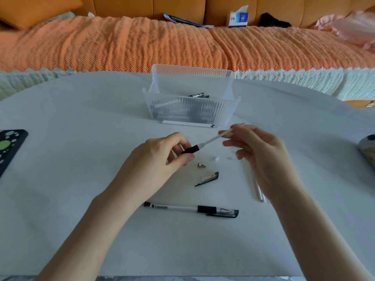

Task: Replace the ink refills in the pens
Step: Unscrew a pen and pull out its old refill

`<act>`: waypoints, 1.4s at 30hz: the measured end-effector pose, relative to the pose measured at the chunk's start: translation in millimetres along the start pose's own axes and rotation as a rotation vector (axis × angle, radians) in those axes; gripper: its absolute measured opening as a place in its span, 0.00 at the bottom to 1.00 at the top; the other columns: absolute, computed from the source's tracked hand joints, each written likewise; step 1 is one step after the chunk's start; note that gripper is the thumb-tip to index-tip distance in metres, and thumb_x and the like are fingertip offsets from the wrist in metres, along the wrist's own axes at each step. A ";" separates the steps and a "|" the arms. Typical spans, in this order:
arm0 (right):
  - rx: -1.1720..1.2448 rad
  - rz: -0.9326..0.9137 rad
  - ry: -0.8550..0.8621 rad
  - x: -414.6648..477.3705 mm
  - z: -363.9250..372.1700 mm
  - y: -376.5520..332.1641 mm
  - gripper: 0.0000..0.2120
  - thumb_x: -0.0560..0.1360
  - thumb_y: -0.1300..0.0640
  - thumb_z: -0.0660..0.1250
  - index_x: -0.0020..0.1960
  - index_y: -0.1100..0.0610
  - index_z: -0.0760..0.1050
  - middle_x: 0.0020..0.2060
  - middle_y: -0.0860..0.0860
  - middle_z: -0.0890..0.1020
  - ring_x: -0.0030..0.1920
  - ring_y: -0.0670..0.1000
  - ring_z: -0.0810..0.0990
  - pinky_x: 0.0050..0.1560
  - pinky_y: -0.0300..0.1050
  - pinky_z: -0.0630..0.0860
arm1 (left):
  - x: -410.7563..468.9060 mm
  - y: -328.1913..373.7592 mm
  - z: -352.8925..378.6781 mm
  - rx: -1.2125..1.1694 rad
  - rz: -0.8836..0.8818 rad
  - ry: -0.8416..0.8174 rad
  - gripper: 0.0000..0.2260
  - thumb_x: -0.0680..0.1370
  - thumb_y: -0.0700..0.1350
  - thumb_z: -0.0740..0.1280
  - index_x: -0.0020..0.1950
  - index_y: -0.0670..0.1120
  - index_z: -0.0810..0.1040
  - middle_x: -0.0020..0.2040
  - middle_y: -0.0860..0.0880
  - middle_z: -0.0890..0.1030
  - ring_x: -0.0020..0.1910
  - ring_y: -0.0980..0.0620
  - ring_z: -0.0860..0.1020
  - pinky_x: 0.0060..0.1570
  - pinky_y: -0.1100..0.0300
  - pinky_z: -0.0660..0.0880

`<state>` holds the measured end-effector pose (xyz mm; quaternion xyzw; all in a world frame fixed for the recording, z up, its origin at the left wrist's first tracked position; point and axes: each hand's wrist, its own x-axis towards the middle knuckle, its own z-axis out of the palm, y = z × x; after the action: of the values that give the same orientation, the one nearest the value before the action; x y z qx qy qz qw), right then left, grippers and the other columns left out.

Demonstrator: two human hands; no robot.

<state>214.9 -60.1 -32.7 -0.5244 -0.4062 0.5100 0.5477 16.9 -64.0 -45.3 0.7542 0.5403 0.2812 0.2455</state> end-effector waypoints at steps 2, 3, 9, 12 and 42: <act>0.044 -0.021 0.064 3.1 -8.2 -5.7 0.07 0.76 0.61 0.64 0.40 0.58 0.77 0.36 0.52 0.84 0.34 0.48 0.80 0.29 0.35 0.67 | -0.3 -0.9 -1.1 0.021 -0.006 -0.011 0.04 0.74 0.53 0.68 0.45 0.55 0.75 0.37 0.59 0.80 0.35 0.58 0.77 0.40 0.56 0.75; 0.043 -0.042 0.098 4.8 -12.3 -7.8 0.07 0.76 0.61 0.64 0.40 0.58 0.77 0.35 0.52 0.84 0.32 0.48 0.78 0.28 0.34 0.67 | -0.4 -1.4 -1.4 0.032 -0.009 -0.016 0.04 0.74 0.53 0.68 0.44 0.56 0.75 0.37 0.59 0.80 0.35 0.58 0.77 0.40 0.56 0.75; -0.036 -0.127 0.243 14.3 -32.3 -11.7 0.06 0.74 0.64 0.65 0.39 0.61 0.78 0.28 0.51 0.80 0.24 0.47 0.69 0.25 0.36 0.65 | -0.6 -1.7 -1.1 0.141 -0.029 -0.019 0.04 0.73 0.54 0.68 0.44 0.57 0.75 0.36 0.61 0.77 0.36 0.60 0.75 0.40 0.59 0.73; -0.416 -0.172 0.258 14.9 -36.7 -8.2 0.05 0.72 0.62 0.67 0.38 0.59 0.79 0.24 0.49 0.79 0.22 0.44 0.68 0.25 0.34 0.65 | -0.3 -0.7 -1.0 0.140 -0.025 -0.016 0.04 0.73 0.54 0.68 0.45 0.57 0.76 0.36 0.61 0.77 0.36 0.61 0.75 0.40 0.59 0.73; -1.489 -0.560 -0.061 45.7 7.9 33.8 0.17 0.80 0.55 0.58 0.68 0.49 0.70 0.58 0.55 0.72 0.58 0.58 0.64 0.57 0.48 0.61 | 0.8 -4.3 -4.8 0.109 -0.020 -0.004 0.04 0.73 0.55 0.67 0.44 0.58 0.75 0.37 0.60 0.78 0.37 0.60 0.74 0.40 0.59 0.74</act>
<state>209.4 -16.2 -69.3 -0.6167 -0.7719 -0.0381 0.1497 10.9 -61.7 -44.6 0.7616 0.5617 0.2475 0.2078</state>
